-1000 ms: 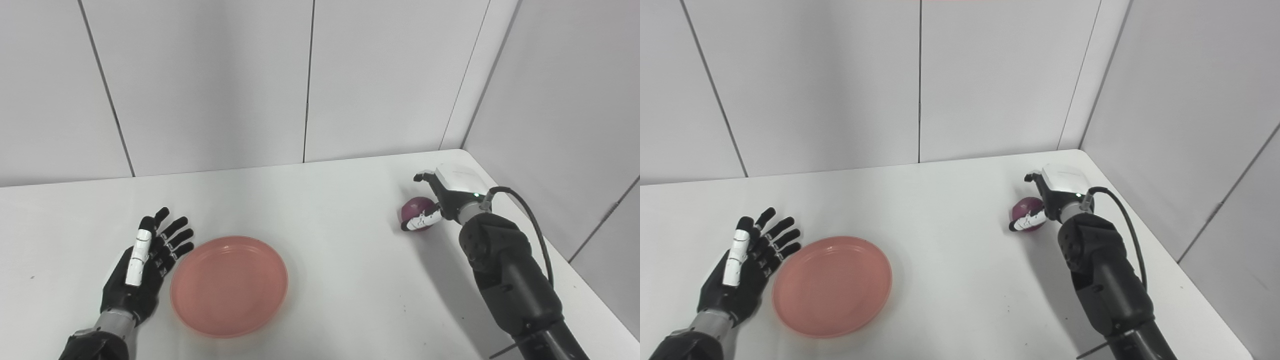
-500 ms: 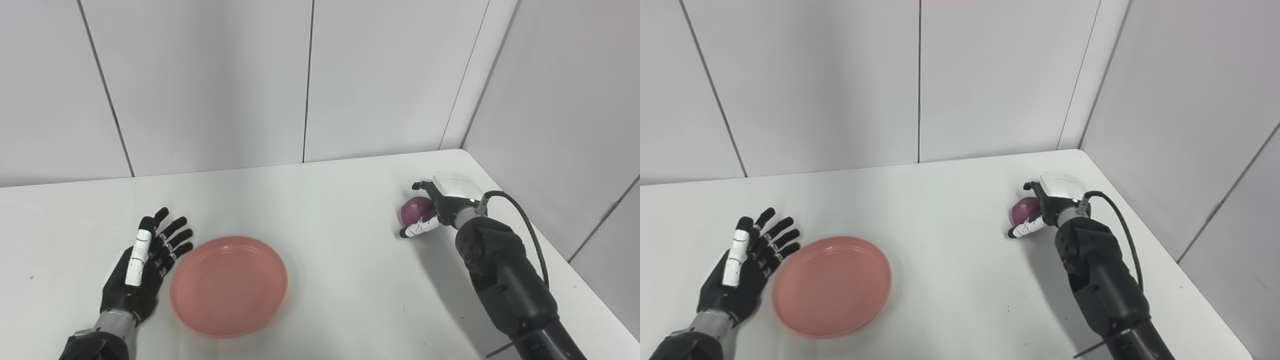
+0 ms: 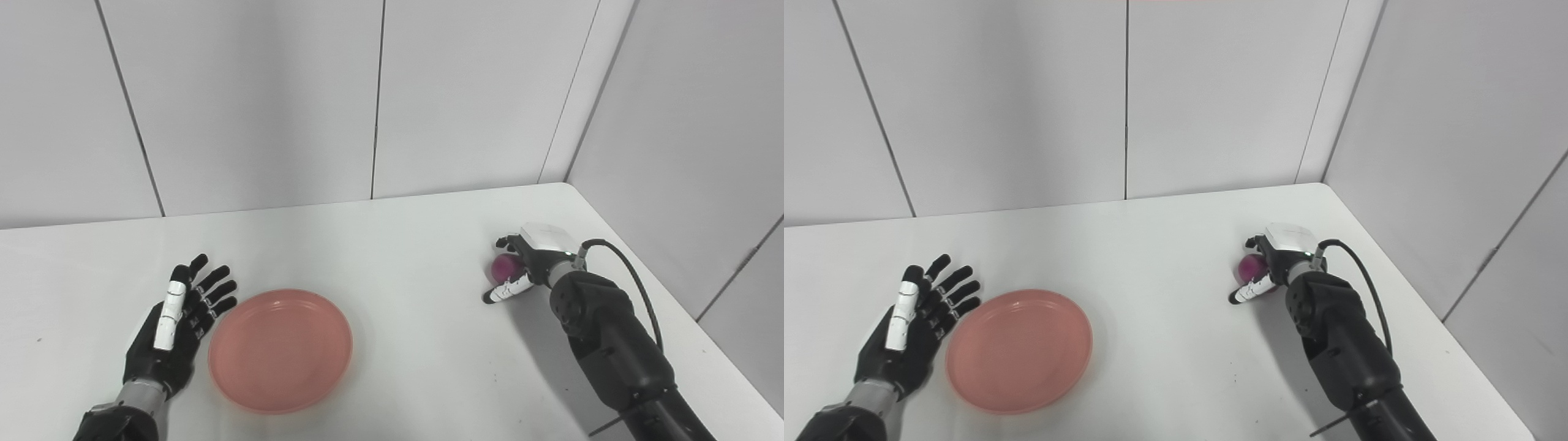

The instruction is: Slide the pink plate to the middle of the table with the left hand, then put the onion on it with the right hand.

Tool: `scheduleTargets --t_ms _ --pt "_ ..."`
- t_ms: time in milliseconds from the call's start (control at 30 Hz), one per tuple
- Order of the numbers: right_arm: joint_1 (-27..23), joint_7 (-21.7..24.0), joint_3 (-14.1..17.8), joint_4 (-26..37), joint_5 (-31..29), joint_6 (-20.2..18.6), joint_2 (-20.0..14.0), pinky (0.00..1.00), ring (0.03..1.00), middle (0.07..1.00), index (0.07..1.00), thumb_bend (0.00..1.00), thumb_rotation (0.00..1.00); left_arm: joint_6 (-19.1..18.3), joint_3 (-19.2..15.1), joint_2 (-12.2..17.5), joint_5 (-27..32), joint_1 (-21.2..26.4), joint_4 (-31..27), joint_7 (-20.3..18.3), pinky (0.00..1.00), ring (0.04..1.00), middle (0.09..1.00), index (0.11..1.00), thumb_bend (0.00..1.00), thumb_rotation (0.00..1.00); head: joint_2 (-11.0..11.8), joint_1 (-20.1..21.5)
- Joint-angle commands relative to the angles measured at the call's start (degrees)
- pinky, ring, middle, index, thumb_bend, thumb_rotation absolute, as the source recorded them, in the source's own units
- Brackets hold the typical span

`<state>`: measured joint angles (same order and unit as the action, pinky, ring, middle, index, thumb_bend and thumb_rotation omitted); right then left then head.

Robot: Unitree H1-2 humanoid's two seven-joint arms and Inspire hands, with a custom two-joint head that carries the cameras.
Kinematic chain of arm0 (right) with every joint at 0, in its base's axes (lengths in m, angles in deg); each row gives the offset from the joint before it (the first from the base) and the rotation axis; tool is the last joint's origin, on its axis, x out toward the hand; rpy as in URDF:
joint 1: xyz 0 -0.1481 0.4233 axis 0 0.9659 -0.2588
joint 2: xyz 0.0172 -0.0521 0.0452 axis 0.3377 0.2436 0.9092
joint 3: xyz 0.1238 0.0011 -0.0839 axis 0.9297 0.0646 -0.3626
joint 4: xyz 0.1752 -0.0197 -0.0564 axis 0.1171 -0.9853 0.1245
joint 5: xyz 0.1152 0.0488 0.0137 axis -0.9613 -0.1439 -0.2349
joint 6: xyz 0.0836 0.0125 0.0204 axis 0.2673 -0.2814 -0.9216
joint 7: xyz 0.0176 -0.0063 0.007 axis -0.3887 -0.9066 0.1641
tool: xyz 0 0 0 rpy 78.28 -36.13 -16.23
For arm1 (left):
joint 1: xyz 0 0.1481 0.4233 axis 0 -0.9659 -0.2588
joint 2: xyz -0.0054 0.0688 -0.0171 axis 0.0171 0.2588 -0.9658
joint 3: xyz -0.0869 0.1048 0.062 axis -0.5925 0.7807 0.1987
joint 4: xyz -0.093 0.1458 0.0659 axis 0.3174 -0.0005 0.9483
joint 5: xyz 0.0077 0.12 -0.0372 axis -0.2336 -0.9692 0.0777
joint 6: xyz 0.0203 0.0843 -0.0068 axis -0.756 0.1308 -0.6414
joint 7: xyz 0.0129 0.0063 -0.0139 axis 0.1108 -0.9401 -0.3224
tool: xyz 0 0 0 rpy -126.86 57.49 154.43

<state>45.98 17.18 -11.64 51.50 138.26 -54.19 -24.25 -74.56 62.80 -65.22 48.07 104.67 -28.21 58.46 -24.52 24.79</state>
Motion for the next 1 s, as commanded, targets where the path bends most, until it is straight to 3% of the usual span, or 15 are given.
scheduleTargets --t_ms 0,800,967 --pt "-2.7 0.8 0.3 0.2 1.1 -0.4 -1.7 0.56 0.745 0.817 0.807 0.93 0.35 -3.2 0.2 0.0 -1.1 -2.4 2.1 1.3 0.83 0.847 0.873 0.947 0.88 0.84 0.0 0.0" --pt "-3.5 11.7 1.4 0.7 6.4 -0.5 -1.9 0.52 0.71 0.79 0.815 0.91 0.37 -4.0 0.0 0.6 -0.7 -1.8 1.8 1.1 0.84 0.853 0.88 0.956 0.89 0.84 -0.5 0.3" --pt "-3.6 14.3 1.9 1.4 7.1 -0.5 -1.9 0.5 0.654 0.733 0.793 0.9 0.36 -3.9 0.1 0.5 -0.6 -1.7 1.9 1.0 0.84 0.854 0.882 0.959 0.9 0.83 -0.6 0.1"
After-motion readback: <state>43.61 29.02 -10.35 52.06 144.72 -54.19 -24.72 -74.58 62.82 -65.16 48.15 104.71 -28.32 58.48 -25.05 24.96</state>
